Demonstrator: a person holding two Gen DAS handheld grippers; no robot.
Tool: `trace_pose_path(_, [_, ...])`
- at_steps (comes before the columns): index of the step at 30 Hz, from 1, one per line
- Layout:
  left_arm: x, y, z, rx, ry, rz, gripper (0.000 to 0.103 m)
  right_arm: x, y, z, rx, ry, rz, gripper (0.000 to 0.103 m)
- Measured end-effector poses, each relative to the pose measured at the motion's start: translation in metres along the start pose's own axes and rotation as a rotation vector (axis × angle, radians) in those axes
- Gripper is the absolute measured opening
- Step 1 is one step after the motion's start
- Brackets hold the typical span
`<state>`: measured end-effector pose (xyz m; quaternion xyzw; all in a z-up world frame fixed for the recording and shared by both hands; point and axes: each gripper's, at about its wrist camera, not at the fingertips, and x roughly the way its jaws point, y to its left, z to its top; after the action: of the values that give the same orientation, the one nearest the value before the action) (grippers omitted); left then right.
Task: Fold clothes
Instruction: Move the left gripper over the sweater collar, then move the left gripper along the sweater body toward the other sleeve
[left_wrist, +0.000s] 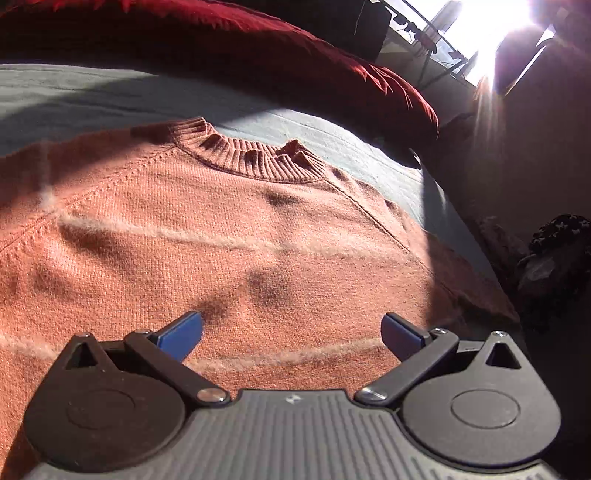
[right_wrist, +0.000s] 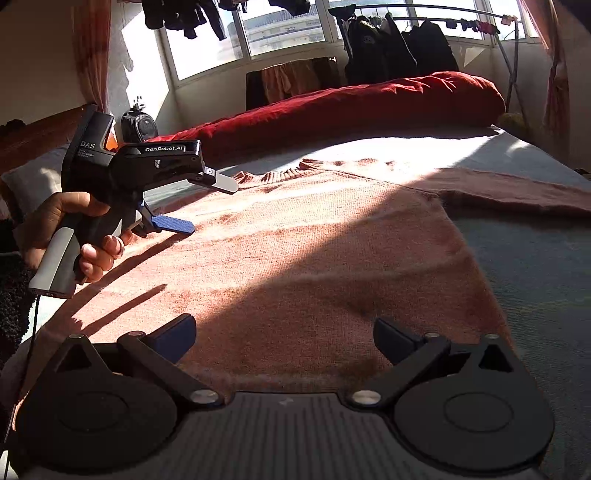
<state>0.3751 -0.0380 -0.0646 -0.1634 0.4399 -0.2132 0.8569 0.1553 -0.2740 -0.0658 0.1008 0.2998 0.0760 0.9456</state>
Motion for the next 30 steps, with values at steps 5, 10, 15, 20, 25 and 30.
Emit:
trace_pose_path(5, [-0.034,-0.009,-0.028,0.034,-0.027,0.012,0.102,-0.012,0.009,-0.001,-0.018,-0.002,0.011,0.103])
trace_pose_path(10, [-0.085,-0.041,-0.076,0.165,-0.108,0.070,0.102,-0.009,0.013,-0.006,-0.081,0.039,-0.028,0.103])
trace_pose_path(15, [-0.101,-0.048,-0.127,0.212,-0.084,0.098,0.102,0.009,0.008,-0.020,-0.100,0.069,-0.076,0.103])
trace_pose_path(20, [-0.102,-0.037,-0.157,0.168,-0.057,0.101,0.102,0.010,0.009,-0.029,-0.110,0.046,-0.088,0.103])
trace_pose_path(25, [-0.114,-0.039,-0.167,0.199,-0.037,0.104,0.102,0.007,0.006,-0.031,-0.101,0.038,-0.073,0.103])
trace_pose_path(30, [-0.126,-0.030,-0.157,0.170,-0.030,0.085,0.102,0.007,0.011,-0.034,-0.139,0.034,-0.092,0.103])
